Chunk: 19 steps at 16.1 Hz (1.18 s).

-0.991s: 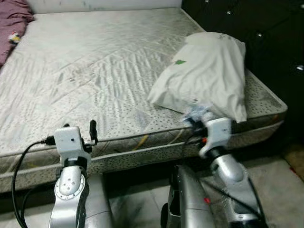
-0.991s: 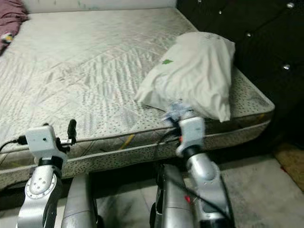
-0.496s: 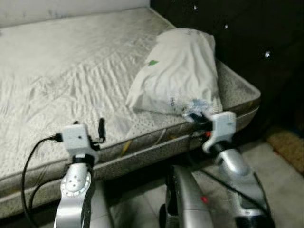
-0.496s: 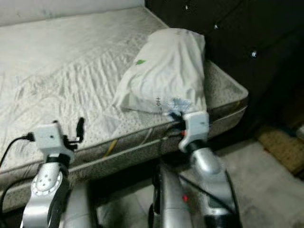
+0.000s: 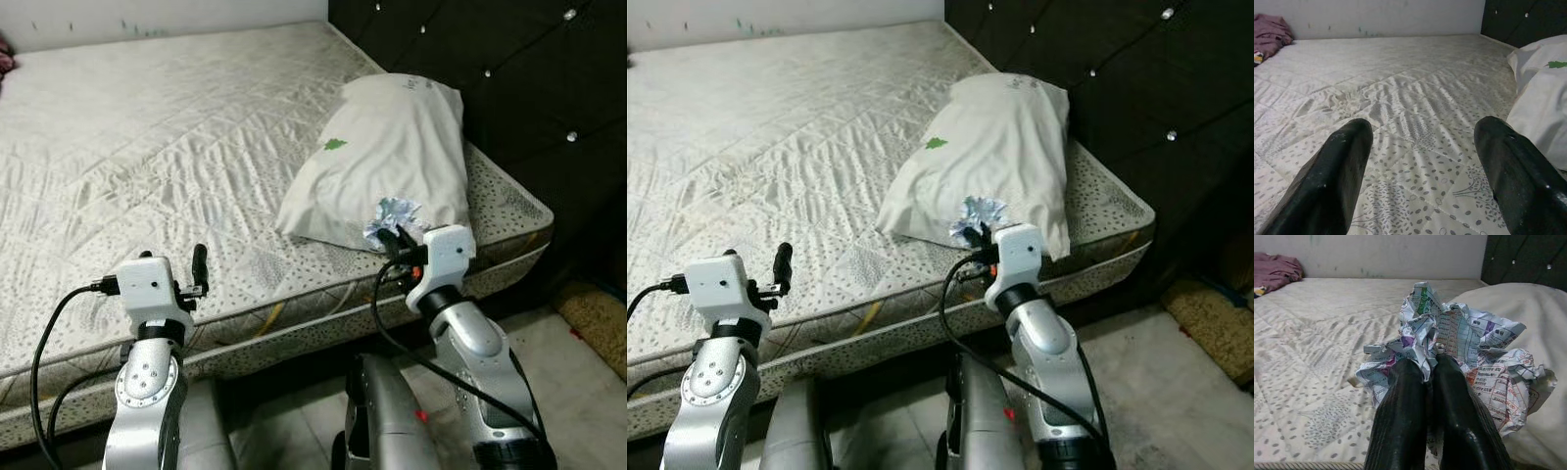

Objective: Clean up the room

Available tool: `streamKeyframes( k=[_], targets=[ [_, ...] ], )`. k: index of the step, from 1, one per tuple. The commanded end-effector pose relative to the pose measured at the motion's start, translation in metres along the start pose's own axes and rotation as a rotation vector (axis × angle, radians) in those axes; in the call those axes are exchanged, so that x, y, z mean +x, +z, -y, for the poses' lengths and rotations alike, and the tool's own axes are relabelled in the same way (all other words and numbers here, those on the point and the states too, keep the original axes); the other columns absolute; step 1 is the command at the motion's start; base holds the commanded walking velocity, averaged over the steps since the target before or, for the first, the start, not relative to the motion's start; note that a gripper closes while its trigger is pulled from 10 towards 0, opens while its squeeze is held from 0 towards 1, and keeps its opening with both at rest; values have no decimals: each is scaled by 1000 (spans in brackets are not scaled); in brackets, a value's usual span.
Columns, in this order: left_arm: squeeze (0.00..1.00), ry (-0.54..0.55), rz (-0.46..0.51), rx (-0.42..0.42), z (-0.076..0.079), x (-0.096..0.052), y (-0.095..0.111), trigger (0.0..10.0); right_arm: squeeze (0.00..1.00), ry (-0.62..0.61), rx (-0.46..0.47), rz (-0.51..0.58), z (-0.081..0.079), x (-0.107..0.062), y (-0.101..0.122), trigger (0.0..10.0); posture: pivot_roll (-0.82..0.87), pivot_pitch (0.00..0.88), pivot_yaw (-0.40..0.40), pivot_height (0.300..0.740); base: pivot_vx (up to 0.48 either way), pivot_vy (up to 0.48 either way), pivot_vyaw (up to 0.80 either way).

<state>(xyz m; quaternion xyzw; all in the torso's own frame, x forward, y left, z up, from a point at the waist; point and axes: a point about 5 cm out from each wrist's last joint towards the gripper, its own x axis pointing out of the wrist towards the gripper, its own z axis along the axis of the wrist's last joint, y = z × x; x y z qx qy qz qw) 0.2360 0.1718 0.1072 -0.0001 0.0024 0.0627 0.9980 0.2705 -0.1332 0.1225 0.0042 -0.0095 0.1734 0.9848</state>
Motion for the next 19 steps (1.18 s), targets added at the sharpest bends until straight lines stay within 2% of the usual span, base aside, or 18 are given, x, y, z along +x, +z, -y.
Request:
streamKeyframes(
  k=[1, 12, 19],
  targets=[
    [0, -6, 0, 10, 0, 1, 1, 10000, 0, 1, 3, 28, 1, 1, 6, 10000, -16, 0, -24, 595, 0, 0, 0],
    [0, -21, 3, 19, 2, 6, 2, 10000, 0, 12, 8, 47, 2, 10, 10, 10000, -14, 0, -25, 735, 0, 0, 0],
    [0, 7, -1, 11, -1, 10, 2, 10000, 0, 13, 13, 46, 2, 12, 9, 10000, -12, 0, -27, 740, 0, 0, 0]
  ],
)
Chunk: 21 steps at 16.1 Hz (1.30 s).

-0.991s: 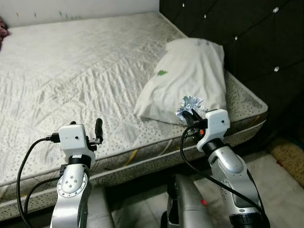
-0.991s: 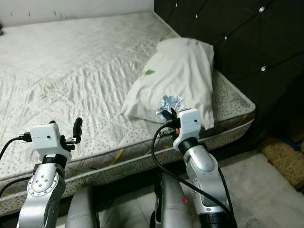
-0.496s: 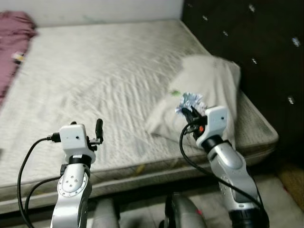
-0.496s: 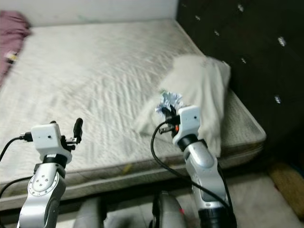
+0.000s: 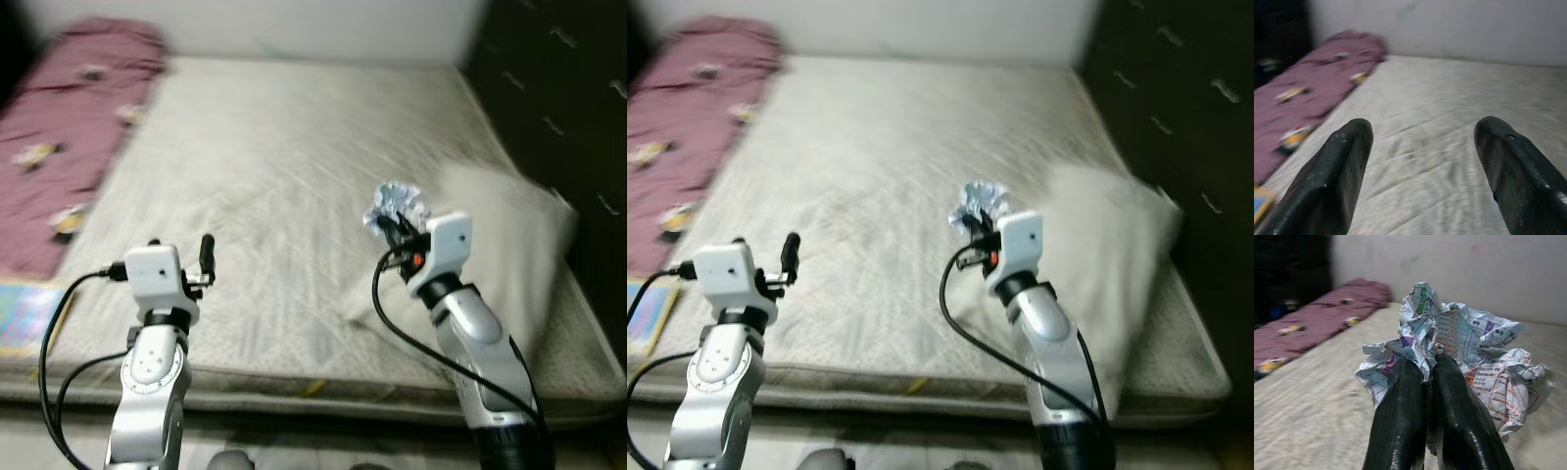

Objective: Clean up the room

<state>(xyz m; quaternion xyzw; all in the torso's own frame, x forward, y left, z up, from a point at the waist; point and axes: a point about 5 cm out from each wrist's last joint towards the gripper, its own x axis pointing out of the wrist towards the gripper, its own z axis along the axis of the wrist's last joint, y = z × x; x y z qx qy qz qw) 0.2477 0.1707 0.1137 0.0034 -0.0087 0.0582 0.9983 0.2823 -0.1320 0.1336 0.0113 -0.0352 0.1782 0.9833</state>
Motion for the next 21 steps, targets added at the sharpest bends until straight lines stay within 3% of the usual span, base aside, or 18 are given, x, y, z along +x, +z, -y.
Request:
streamKeyframes(
  k=[1, 5, 8, 11, 12, 13, 21],
  targets=[
    [0, 30, -32, 13, -4, -3, -6, 10000, 0, 2, 19, -9, -1, 0, -2, 10000, -12, 0, -27, 740, 0, 0, 0],
    [0, 36, -52, 6, -4, -2, -9, 10000, 0, -72, 31, -80, 6, -2, -14, 10000, -11, 0, -28, 740, 0, 0, 0],
    [0, 31, -58, -10, -3, -1, -9, 10000, 0, -113, 40, -117, 12, -3, -19, 10000, -15, 0, -27, 740, 0, 445, 0],
    [0, 25, -51, -34, -2, 0, -9, 10000, 0, -144, -97, -155, 13, -3, -24, 10000, -15, 0, -27, 740, 0, 480, 0],
    [0, 23, -34, -19, -2, 0, -7, 10000, 0, -154, -104, -165, 12, -3, -26, 10000, -15, 0, -29, 740, 0, 480, 0],
    [0, 38, -25, -18, -4, 0, -6, 10000, 0, -175, -64, -191, 13, -2, -28, 10000, -15, 0, -29, 740, 0, 480, 0],
    [0, -5, -21, -65, 2, 1, -5, 10000, 0, -129, -34, -182, 8, -3, -28, 10000, -15, 0, -28, 740, 0, 480, 0]
  ],
)
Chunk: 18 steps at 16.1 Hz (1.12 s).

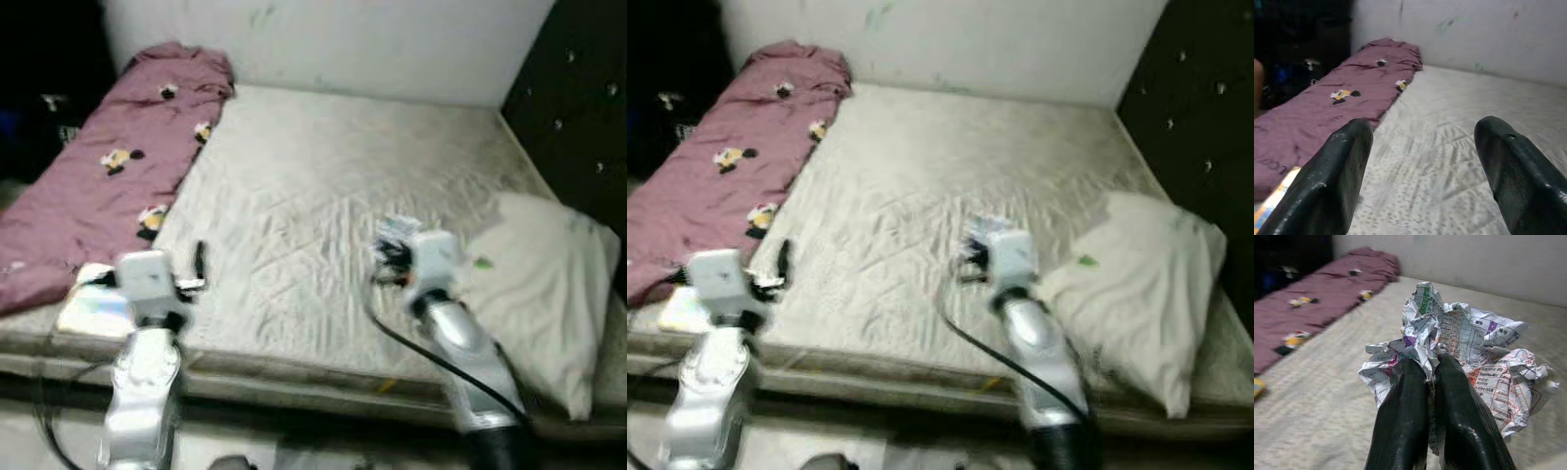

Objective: Clean up the room

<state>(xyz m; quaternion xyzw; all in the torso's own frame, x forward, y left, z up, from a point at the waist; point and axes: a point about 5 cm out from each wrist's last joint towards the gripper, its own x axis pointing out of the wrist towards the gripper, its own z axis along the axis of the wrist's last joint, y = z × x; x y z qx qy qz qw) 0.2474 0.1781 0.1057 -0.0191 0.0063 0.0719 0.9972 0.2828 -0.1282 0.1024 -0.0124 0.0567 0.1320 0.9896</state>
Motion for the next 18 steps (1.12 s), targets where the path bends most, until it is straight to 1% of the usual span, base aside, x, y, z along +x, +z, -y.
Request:
streamKeyframes(
  k=[1, 3, 4, 5, 7, 9, 11, 12, 14, 18],
  targets=[
    [0, -36, 5, -30, 10, 0, 3, 10000, 0, -37, -15, 6, 12, -2, 3, 10000, -15, 0, -28, 740, 0, 480, 0],
    [0, -39, 3, -39, 11, -1, 3, 10000, 0, -24, -37, 1, 12, -3, 1, 10000, -14, 0, -42, 740, 0, 478, 0],
    [0, -28, 3, -33, 9, -2, 3, 10000, 0, -44, -18, -23, 13, -7, -5, 10000, -8, 0, -46, 740, 0, 476, 0],
    [0, -15, -2, -36, 7, -3, 2, 10000, 0, -41, -9, -20, 12, -8, -5, 10000, -13, 0, -41, 740, 0, 319, 0],
    [0, -18, -1, -29, 8, -5, 1, 10000, 0, -35, -5, -37, 11, -7, -7, 10000, -9, 0, -39, 740, 0, 0, 0],
    [0, -27, -3, -38, 11, -3, 3, 10000, 0, -29, -9, -32, 12, -3, -5, 10000, -12, 8, -33, 740, 0, 0, -800],
    [0, -21, -5, -47, 11, -1, 3, 10000, 0, -25, -10, -25, 11, 0, -3, 10000, -13, 0, -29, 740, 0, 0, -800],
    [0, -21, -6, -47, 10, -1, 4, 10000, 0, -15, -13, -17, 10, 1, -2, 10000, -17, 0, -27, 740, 0, 0, 0],
    [0, -24, -6, -46, 10, -1, 4, 10000, 0, -7, -20, -14, 8, 1, -1, 10000, -17, 0, -27, 740, 0, 330, 0],
    [0, -40, -6, -55, 13, 1, 4, 10000, 0, -6, -22, -19, 9, 2, -1, 10000, -26, 0, -27, 740, 0, 480, 0]
  ],
)
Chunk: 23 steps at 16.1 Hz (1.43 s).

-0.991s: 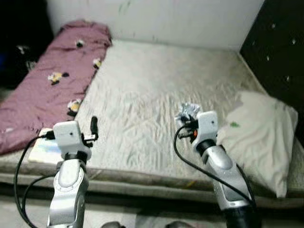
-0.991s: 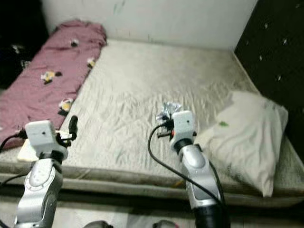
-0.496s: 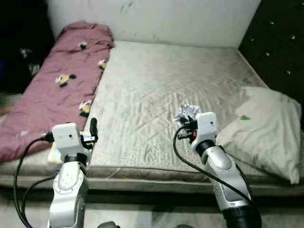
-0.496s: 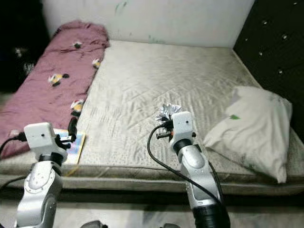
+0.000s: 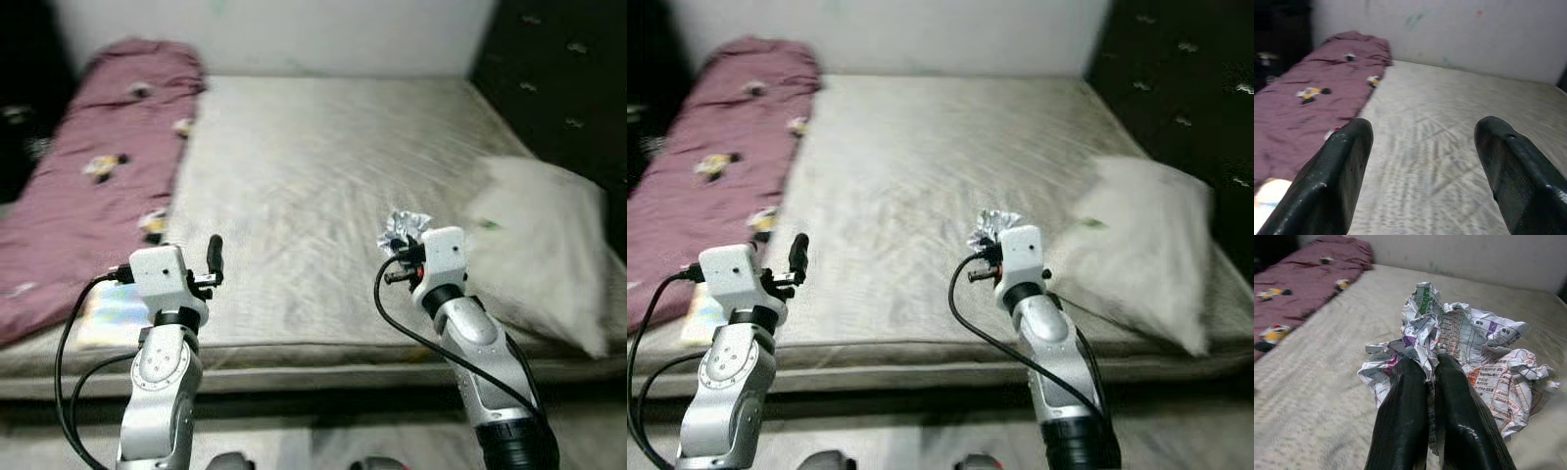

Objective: Clean up the room

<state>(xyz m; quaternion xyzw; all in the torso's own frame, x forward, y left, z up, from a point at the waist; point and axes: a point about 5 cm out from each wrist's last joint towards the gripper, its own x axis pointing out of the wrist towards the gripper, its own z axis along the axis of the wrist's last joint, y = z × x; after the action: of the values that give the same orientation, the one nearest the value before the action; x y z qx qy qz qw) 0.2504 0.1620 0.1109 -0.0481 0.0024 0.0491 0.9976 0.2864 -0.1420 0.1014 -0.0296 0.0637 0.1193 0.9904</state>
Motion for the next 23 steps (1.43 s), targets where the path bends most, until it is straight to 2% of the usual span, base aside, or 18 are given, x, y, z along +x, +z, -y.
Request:
streamKeyframes(
  k=[1, 7, 10, 14, 18, 23],
  targets=[
    [0, 8, -11, 1, -4, 0, -1, 10000, 0, 20, 9, -6, -5, 2, -1, 10000, -24, 0, -30, 740, 0, 480, 0],
    [0, 9, -12, 0, -3, 3, -2, 10000, 0, 15, 11, -48, -4, 2, -12, 10000, -16, 0, -53, 740, 0, 480, 0],
    [0, 6, -40, -7, -3, -2, -12, 10000, 0, 6, 15, -74, -4, 0, -18, 10000, -26, 0, -53, 740, 0, 435, 0],
    [0, -12, -53, -19, 0, -4, -15, 10000, 0, -4, 25, -85, -3, 0, -22, 10000, -26, 0, -45, 740, 0, 0, 0],
    [0, -23, 1, -15, 0, 4, -4, 10000, 0, -9, 26, -64, -3, 3, -17, 10000, -34, 0, -33, 740, 0, 160, 0],
    [0, -71, 36, -33, 5, 6, 0, 10000, 0, -2, 10, -64, -1, 7, -17, 10000, -36, 0, -45, 740, 0, 0, 0]
  ],
)
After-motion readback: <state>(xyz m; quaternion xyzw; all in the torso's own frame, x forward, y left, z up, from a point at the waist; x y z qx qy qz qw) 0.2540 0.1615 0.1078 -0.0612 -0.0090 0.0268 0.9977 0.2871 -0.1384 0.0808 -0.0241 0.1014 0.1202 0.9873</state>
